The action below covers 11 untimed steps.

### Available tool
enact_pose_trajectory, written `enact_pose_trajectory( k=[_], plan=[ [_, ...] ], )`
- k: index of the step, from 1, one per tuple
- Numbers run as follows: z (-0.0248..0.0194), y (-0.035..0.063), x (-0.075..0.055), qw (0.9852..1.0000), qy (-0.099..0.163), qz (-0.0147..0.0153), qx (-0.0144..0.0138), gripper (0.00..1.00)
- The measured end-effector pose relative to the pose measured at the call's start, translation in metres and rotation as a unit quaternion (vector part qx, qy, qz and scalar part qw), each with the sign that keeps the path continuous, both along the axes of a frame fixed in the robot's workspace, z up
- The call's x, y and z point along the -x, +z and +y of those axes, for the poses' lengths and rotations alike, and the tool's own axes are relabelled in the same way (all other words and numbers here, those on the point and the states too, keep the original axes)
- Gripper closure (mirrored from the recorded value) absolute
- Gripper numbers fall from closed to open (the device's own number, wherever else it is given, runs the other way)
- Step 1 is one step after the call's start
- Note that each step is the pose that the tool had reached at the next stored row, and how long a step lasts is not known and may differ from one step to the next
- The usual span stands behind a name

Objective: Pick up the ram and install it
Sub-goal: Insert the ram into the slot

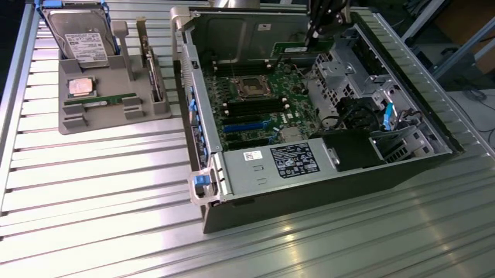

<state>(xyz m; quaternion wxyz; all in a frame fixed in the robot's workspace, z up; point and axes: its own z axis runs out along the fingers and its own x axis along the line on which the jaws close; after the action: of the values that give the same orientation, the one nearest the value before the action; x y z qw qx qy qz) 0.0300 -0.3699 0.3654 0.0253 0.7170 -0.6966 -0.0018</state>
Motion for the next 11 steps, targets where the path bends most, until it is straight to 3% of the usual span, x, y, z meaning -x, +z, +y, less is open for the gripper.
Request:
enact_pose_trajectory(
  k=[11],
  plan=[
    [0.0,-0.0139,0.004,1.0,0.0,0.0,0.0,0.88]
  ],
)
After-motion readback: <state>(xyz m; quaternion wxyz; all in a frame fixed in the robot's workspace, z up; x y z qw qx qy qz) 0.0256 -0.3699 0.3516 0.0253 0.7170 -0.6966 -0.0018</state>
